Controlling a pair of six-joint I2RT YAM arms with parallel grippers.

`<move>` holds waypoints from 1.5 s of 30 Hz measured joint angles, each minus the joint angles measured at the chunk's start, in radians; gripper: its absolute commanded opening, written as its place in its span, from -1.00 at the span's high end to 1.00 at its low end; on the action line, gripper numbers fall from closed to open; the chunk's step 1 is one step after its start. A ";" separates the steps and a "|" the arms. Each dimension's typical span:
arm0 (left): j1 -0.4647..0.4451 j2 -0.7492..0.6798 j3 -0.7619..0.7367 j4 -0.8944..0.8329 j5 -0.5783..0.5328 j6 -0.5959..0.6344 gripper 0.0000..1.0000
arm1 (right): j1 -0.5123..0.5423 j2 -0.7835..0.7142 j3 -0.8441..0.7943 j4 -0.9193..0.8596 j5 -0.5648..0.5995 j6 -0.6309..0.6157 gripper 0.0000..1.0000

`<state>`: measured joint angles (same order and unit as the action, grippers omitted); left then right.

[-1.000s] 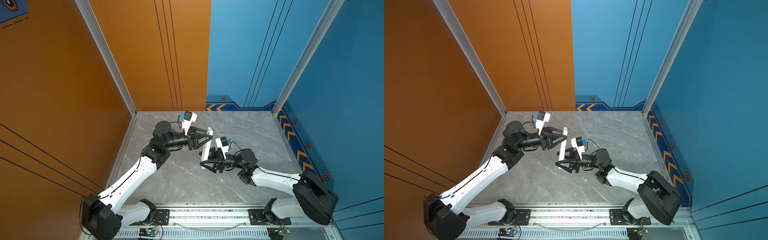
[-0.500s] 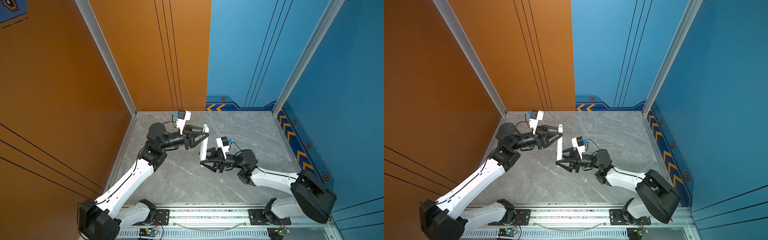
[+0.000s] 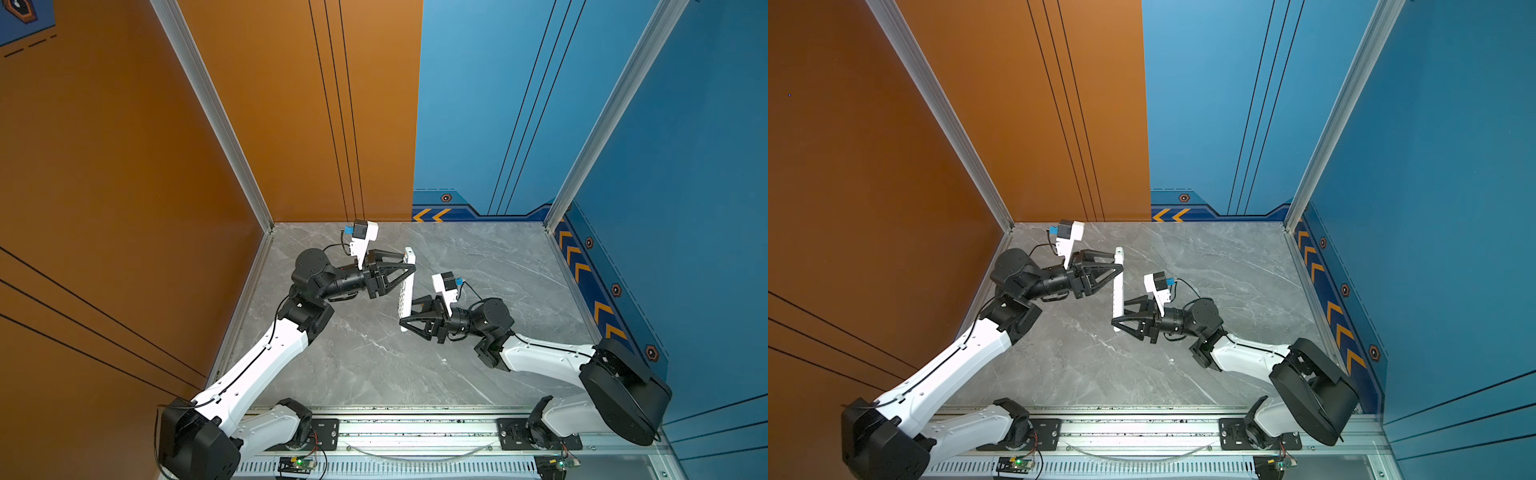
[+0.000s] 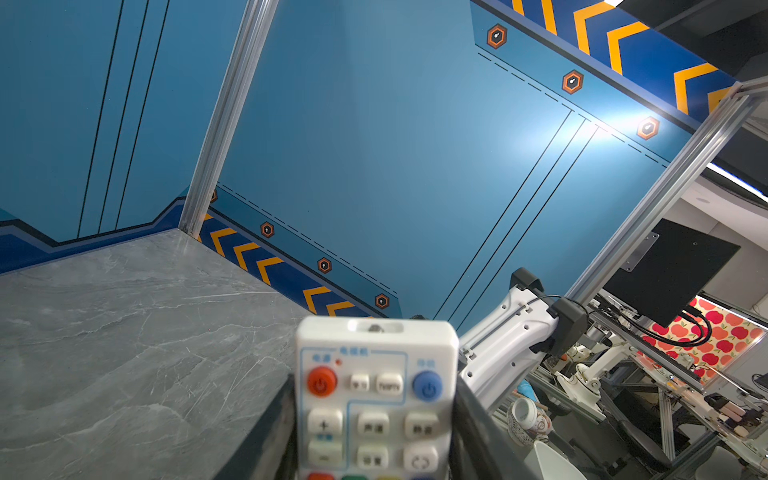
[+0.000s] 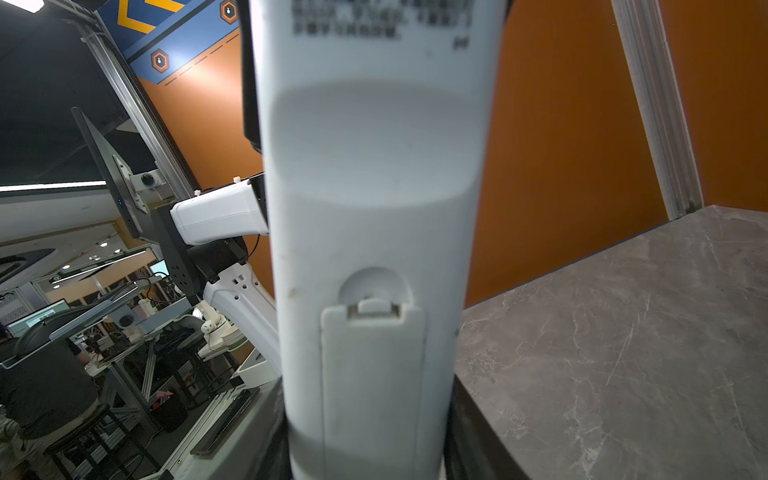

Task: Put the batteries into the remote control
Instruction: 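Hold the remote with both grippers and tilt it toward the right gripper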

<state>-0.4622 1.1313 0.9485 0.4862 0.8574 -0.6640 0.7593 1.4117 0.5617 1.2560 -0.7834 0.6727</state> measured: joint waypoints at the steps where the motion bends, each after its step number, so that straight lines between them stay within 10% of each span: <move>1: 0.003 0.000 -0.001 0.003 0.000 0.001 -0.52 | -0.001 0.000 0.000 -0.003 0.002 -0.002 0.63; 3: 0.012 0.000 -0.006 0.007 -0.016 -0.010 -0.96 | -0.006 -0.002 -0.002 -0.019 0.002 -0.012 0.69; 25: -0.054 -0.136 0.018 -0.512 -0.492 0.241 -0.96 | 0.085 -0.232 0.120 -0.968 0.686 -0.465 1.00; 45: -0.188 -0.105 -0.063 -0.398 -0.753 0.160 -0.59 | 0.200 -0.230 0.138 -1.038 0.888 -0.502 1.00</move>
<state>-0.6502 1.0264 0.8856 0.0883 0.1040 -0.5041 0.9588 1.1820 0.7002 0.2176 0.1043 0.1703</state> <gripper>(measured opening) 0.831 0.468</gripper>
